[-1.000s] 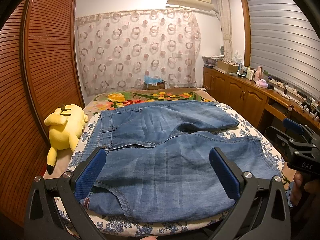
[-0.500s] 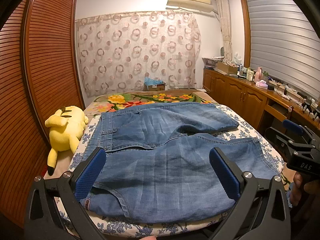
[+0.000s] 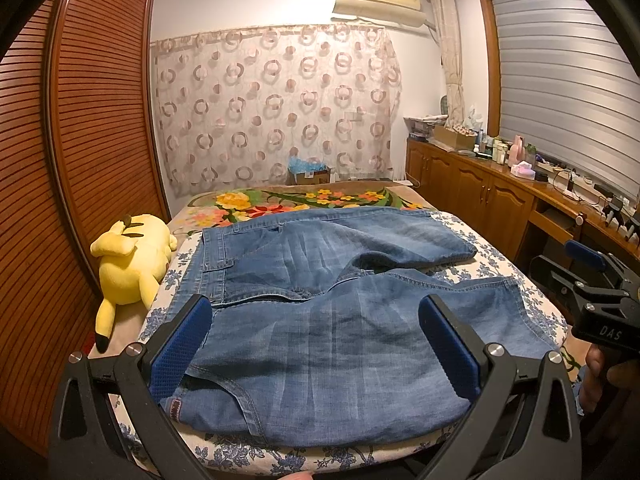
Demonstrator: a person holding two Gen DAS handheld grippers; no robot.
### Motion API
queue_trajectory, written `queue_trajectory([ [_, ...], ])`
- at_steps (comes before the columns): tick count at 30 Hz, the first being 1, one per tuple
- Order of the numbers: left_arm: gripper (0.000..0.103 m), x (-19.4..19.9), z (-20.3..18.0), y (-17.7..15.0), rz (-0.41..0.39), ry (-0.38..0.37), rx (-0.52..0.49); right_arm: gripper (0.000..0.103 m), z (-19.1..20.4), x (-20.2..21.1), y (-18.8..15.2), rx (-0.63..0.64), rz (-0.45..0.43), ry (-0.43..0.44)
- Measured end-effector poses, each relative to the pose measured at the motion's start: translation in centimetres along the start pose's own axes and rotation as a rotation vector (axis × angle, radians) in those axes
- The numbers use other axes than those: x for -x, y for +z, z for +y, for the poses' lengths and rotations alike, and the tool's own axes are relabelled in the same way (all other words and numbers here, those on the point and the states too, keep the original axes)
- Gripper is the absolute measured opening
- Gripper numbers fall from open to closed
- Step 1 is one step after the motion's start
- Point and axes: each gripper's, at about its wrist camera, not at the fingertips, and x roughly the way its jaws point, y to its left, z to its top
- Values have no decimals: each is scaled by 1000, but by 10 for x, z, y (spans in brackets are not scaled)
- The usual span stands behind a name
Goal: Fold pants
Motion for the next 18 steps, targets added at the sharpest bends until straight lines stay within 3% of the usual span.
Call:
queue_trajectory([
  [18,103,0,0,0,-5,1,-3,103,0,0,0,0,0,2],
])
